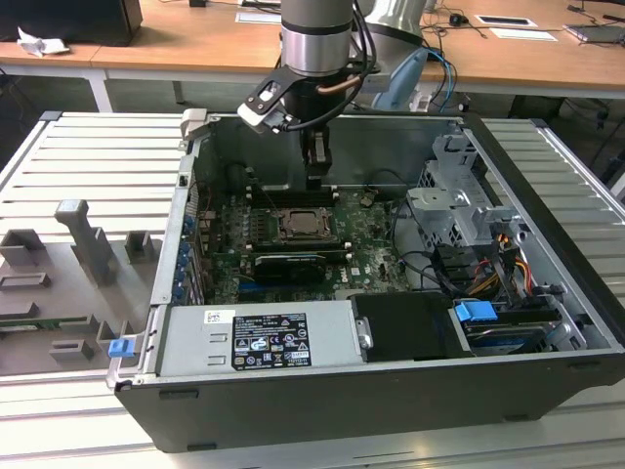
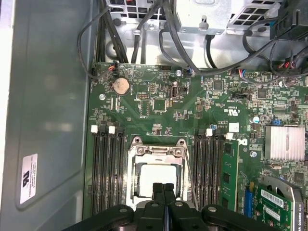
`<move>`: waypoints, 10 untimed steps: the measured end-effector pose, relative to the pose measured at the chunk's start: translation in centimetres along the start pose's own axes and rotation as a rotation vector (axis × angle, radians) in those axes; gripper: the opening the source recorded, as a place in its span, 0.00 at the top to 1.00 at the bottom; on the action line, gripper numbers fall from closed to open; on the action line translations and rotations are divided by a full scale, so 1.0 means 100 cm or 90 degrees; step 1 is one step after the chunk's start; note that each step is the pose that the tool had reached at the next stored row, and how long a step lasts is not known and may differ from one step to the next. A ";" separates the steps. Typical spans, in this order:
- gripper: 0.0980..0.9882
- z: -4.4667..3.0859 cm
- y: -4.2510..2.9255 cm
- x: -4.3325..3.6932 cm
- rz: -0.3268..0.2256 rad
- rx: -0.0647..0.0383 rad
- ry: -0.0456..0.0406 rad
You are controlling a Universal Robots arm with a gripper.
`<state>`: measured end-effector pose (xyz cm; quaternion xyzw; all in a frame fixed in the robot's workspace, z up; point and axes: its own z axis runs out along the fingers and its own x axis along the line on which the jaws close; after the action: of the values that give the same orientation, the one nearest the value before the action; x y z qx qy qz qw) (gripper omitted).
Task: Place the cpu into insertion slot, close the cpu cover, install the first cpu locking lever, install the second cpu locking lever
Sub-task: 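Install the first cpu locking lever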
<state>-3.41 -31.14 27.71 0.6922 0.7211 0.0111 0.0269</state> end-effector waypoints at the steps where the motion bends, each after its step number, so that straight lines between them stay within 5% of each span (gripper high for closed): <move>1: 0.99 0.0000 -0.0004 0.0000 -0.001 0.000 0.0001; 10: 0.99 -0.0002 -0.0038 0.0002 -0.010 0.000 0.0006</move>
<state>-3.79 -31.14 27.71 0.6865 0.7265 0.0113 0.0268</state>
